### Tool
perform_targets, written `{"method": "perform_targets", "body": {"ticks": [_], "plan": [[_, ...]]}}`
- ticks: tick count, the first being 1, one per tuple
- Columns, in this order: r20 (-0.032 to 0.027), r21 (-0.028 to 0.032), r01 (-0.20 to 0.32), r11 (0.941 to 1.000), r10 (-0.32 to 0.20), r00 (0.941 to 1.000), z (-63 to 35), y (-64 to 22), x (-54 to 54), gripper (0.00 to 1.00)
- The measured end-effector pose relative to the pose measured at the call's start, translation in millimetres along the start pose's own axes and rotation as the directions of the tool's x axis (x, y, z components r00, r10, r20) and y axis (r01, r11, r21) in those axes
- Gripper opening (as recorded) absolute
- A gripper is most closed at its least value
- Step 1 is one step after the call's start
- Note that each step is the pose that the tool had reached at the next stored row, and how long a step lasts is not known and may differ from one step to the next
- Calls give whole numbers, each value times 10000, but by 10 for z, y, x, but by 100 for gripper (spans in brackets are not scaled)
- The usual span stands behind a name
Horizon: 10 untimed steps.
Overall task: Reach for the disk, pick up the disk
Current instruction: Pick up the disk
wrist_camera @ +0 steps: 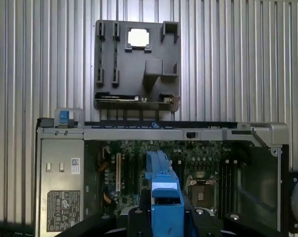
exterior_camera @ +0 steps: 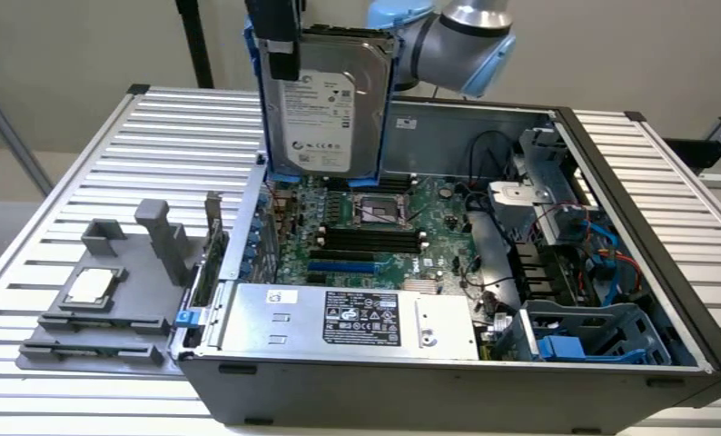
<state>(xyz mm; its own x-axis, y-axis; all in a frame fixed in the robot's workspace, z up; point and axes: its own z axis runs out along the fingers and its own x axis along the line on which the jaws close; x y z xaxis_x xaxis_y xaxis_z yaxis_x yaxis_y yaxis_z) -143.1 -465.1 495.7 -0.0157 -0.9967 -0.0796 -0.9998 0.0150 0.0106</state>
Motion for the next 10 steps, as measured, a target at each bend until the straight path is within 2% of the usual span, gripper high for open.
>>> {"method": "perform_targets", "body": {"ticks": [10], "plan": [[-1,-1,1,10000,-1,10000,16,-453,6,33]]}}
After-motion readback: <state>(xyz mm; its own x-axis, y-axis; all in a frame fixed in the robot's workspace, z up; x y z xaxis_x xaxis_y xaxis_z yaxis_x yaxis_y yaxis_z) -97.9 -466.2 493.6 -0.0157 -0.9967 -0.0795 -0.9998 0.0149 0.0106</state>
